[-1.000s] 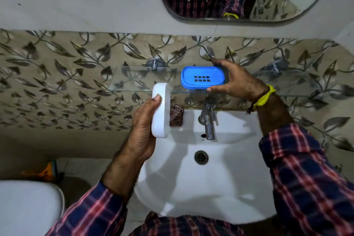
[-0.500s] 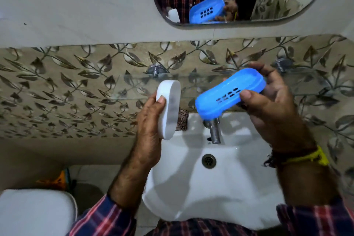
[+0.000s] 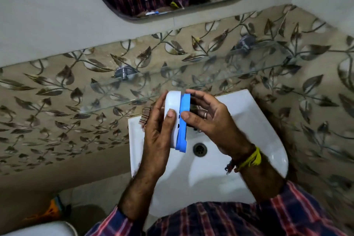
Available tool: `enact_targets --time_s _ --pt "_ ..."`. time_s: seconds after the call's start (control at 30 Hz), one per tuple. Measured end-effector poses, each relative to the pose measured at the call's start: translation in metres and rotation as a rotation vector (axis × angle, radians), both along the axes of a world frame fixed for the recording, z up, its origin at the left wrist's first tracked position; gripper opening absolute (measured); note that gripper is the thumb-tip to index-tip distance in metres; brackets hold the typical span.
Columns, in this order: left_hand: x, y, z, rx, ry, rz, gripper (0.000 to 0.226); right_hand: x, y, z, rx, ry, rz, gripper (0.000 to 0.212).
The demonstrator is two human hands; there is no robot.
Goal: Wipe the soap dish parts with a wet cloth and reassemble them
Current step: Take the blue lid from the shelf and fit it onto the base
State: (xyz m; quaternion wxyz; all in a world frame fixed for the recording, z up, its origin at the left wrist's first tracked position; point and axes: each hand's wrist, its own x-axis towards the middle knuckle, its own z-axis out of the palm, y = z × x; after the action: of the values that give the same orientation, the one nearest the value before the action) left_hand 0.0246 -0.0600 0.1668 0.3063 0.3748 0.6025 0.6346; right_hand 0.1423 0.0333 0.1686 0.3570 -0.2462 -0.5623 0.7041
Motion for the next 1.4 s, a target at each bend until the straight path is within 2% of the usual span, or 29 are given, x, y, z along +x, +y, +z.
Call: enact_targets --time_s 0.37,0.57,0.97,1.03,1.1,1.2,1.27,1.4 --pt "-0.009 0.001 -0.005 0.011 0.029 -0.116 0.056 0.001 -0.002 -0.003 -0.02 0.005 -0.046 0.055" --pt "-0.011 0.001 -0.01 -0.055 0.088 -0.143 0.056 -0.002 -0.006 -0.011 -0.054 0.029 -0.039 0.054" --pt "-0.023 -0.001 -0.004 -0.174 0.254 -0.295 0.077 0.002 -0.006 -0.009 -0.025 0.023 -0.054 0.054" --pt "-0.034 -0.004 0.005 -0.224 0.353 -0.321 0.088 0.004 -0.003 -0.005 -0.026 -0.019 -0.01 0.06" --pt "-0.047 -0.004 0.01 -0.263 0.533 -0.355 0.096 0.009 0.004 -0.002 0.022 -0.101 0.059 0.067" --pt "-0.055 -0.001 0.016 -0.259 0.697 -0.39 0.101 0.02 0.015 0.001 0.119 -0.182 0.141 0.073" --pt "-0.055 0.002 0.021 -0.173 0.669 -0.352 0.099 0.026 0.02 0.005 0.156 -0.173 0.12 0.071" --pt "-0.067 0.023 0.029 0.03 0.372 -0.232 0.077 0.024 0.047 0.02 0.218 -0.14 0.018 0.065"
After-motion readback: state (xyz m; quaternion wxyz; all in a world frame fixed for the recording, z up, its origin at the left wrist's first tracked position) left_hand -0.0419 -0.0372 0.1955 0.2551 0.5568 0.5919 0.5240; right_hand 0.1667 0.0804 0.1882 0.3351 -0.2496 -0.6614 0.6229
